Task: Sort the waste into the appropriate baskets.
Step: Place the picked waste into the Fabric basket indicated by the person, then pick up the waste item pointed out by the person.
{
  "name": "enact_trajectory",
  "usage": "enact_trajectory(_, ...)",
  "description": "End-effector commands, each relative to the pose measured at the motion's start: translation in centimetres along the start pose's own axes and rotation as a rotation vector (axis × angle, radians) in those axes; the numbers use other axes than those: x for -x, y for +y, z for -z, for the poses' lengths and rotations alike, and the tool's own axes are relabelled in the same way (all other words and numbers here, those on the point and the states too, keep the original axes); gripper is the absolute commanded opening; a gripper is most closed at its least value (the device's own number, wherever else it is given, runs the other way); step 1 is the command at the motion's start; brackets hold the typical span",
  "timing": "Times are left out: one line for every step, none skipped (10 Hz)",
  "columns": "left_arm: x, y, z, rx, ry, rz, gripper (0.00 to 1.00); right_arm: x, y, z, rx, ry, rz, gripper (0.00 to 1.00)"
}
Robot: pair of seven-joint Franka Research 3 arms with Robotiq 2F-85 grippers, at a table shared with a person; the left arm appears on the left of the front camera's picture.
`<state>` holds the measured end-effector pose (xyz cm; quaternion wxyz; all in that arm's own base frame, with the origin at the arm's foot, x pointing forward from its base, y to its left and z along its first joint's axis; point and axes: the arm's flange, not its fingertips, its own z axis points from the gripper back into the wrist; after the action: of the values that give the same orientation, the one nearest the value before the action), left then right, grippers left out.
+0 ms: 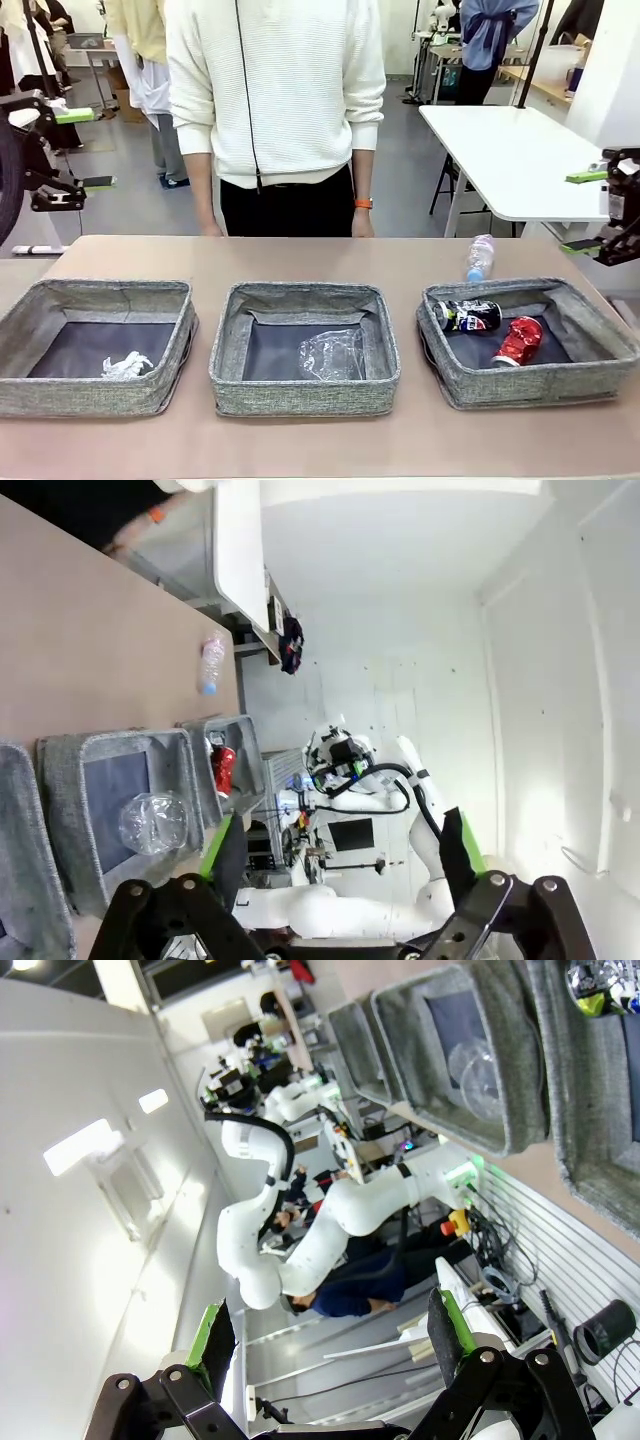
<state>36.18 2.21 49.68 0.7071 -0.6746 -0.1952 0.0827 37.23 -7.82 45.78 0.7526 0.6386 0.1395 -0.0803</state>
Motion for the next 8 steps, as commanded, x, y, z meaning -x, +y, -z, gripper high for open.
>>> enact_trajectory(0.29, -1.31, 0.02, -0.029, -0.027, -0.013, 1.00, 0.03, 0.52, 0.18, -0.010, -0.008, 0.009, 1.00)
enact_trajectory(0.29, -1.31, 0.02, -0.029, -0.027, -0.013, 1.00, 0.03, 0.52, 0.18, -0.010, -0.008, 0.009, 1.00)
enact_trajectory(0.29, -1.31, 0.02, -0.029, -0.027, -0.013, 1.00, 0.03, 0.52, 0.18, -0.010, -0.008, 0.009, 1.00)
enact_trajectory(0.29, -1.31, 0.02, -0.029, -0.027, -0.013, 1.00, 0.03, 0.52, 0.18, -0.010, -0.008, 0.009, 1.00)
enact_trajectory(0.29, -1.31, 0.02, -0.029, -0.027, -0.013, 1.00, 0.03, 0.52, 0.18, -0.010, -0.008, 0.009, 1.00)
enact_trajectory(0.29, -1.31, 0.02, -0.029, -0.027, -0.013, 1.00, 0.03, 0.52, 0.18, -0.010, -0.008, 0.009, 1.00)
enact_trajectory(0.29, -1.31, 0.02, -0.029, -0.027, -0.013, 1.00, 0.03, 0.52, 0.18, -0.010, -0.008, 0.009, 1.00)
enact_trajectory(0.29, -1.31, 0.02, -0.029, -0.027, -0.013, 1.00, 0.03, 0.52, 0.18, -0.010, -0.008, 0.009, 1.00)
